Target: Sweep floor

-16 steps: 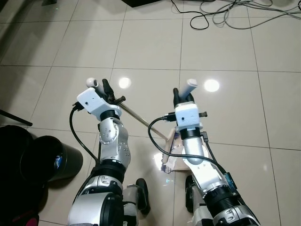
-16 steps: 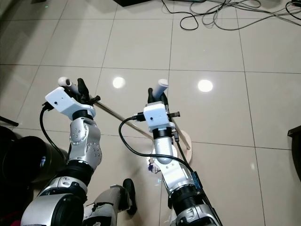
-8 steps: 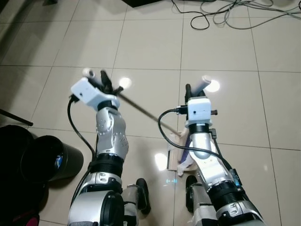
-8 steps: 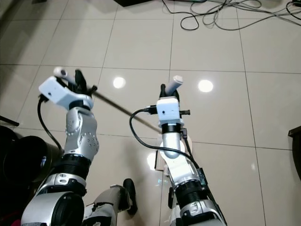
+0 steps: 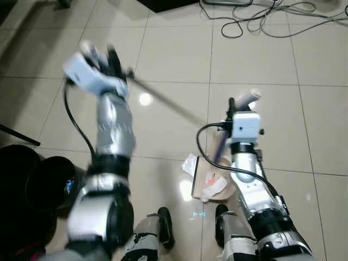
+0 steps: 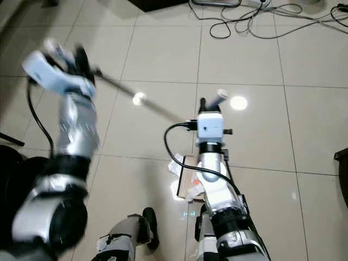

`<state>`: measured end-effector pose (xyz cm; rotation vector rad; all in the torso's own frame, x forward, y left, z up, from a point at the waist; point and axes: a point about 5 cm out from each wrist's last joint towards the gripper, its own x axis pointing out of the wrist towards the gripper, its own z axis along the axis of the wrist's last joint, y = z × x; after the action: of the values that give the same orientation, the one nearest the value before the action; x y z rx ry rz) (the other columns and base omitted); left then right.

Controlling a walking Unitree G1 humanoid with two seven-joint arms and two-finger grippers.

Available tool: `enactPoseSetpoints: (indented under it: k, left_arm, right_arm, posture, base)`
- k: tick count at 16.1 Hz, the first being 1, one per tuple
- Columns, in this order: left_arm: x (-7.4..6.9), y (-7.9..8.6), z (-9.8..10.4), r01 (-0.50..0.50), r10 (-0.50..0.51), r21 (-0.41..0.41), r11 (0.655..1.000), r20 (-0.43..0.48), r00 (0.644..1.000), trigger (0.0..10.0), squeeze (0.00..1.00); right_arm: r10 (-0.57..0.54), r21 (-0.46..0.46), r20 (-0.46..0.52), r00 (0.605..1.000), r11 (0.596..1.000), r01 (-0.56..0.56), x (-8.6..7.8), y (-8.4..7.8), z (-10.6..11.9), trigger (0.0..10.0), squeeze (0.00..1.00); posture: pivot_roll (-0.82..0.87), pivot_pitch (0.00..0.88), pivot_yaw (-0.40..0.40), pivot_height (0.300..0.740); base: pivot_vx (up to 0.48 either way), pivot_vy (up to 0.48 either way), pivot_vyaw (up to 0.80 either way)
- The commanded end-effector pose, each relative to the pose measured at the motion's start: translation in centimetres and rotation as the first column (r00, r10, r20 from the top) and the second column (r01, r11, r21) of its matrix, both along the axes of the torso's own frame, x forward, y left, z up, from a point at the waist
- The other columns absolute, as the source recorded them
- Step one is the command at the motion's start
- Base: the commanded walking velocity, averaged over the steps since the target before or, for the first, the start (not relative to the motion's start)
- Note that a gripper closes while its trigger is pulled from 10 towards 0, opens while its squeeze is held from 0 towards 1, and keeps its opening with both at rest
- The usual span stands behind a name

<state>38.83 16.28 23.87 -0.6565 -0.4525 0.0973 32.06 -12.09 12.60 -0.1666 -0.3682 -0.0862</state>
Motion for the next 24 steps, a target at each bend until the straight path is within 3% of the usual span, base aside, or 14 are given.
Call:
enactPoseSetpoints:
  k: [1,2,4,5,6,7,8,10,15,18,22,24]
  left_arm:
    - [0.1,1.3,0.4,-0.013,0.014,-0.047,0.999,0.02,1.0,10.0,0.0]
    - [0.5,2.2,1.9,-0.006,0.008,-0.023,1.0,0.053,0.999,10.0,0.0]
    - [0.8,2.8,2.8,0.006,-0.008,0.037,0.999,0.072,0.997,10.0,0.0]
    - [0.9,3.0,2.8,0.017,-0.028,0.194,0.981,0.056,0.998,10.0,0.0]
    - [0.9,3.0,2.8,0.017,-0.028,0.194,0.981,0.056,0.998,10.0,0.0]
    - [0.9,3.4,2.3,0.019,-0.028,0.333,0.943,0.022,0.999,10.0,0.0]
    - [0.7,4.3,1.3,0.009,-0.001,0.417,0.909,-0.019,1.0,10.0,0.0]
    - [0.1,5.8,-0.1,-0.004,0.034,0.495,0.869,-0.05,0.998,10.0,0.0]
    - [-1.3,6.5,-3.2,0.036,0.025,0.536,0.843,-0.107,0.994,10.0,0.0]
    - [-2.4,6.8,-5.4,0.023,0.066,0.529,0.848,-0.15,0.987,10.0,0.0]
    - [-2.8,6.9,-6.3,0.032,0.087,0.52,0.854,-0.202,0.975,10.0,0.0]
    - [-3.8,8.5,-8.0,0.053,0.135,0.557,0.829,-0.291,0.947,10.0,0.0]
  right_arm:
    - [-0.011,0.002,-0.089,0.996,1.0,0.011,-0.7,-0.5,-2.0,10.0,0.0]
    - [-0.015,0.007,-0.089,0.996,1.0,0.016,-1.1,-1.3,-2.2,10.0,0.0]
    - [-0.024,0.014,-0.088,0.996,1.0,0.026,-1.5,-2.1,-2.3,10.0,0.0]
    - [-0.039,0.046,-0.076,0.996,0.998,0.043,-1.8,-2.7,-1.8,10.0,0.0]
    - [-0.039,0.046,-0.076,0.996,0.998,0.043,-1.8,-2.7,-1.8,10.0,0.0]
    - [-0.053,0.091,-0.057,0.997,0.994,0.058,-1.9,-3.3,-1.0,10.0,0.0]
    - [-0.075,0.144,-0.042,0.996,0.986,0.081,-2.2,-3.9,-0.3,10.0,0.0]
    - [-0.105,0.207,-0.04,0.994,0.972,0.111,-2.9,-4.9,0.1,10.0,0.0]
    - [-0.109,0.263,-0.013,0.994,0.959,0.109,-4.1,-6.4,2.3,10.0,0.0]
    - [-0.126,0.267,0.001,0.992,0.956,0.121,-4.7,-7.4,3.3,10.0,0.0]
    - [-0.125,0.296,0.019,0.992,0.948,0.114,-5.0,-8.3,5.3,10.0,0.0]
    - [-0.169,0.388,0.073,0.983,0.913,0.128,-5.8,-9.8,7.6,10.0,0.0]
  posture:
    - [0.01,0.228,0.138,0.74]
    - [0.01,0.206,0.142,0.74]
    - [0.0,0.192,0.149,0.74]
    - [-0.02,0.173,0.153,0.74]
    - [-0.02,0.173,0.153,0.74]
    - [-0.05,0.154,0.158,0.74]
    - [-0.06,0.133,0.164,0.74]
    - [-0.08,0.115,0.171,0.74]
    - [-0.11,0.066,0.154,0.74]
    - [-0.12,0.042,0.14,0.74]
    - [-0.12,0.032,0.122,0.74]
    - [-0.12,0.023,0.126,0.74]
  base:
    - [0.0,0.0,0.0]
    - [0.0,0.0,0.0]
    - [0.0,0.0,0.0]
    - [0.0,0.0,0.0]
    - [0.0,0.0,0.0]
    - [0.0,0.0,0.0]
    - [0.0,0.0,0.0]
    - [0.0,0.0,0.0]
    - [0.0,0.0,0.0]
    - [0.0,0.0,0.0]
    - [0.0,0.0,0.0]
    - [0.0,0.0,0.0]
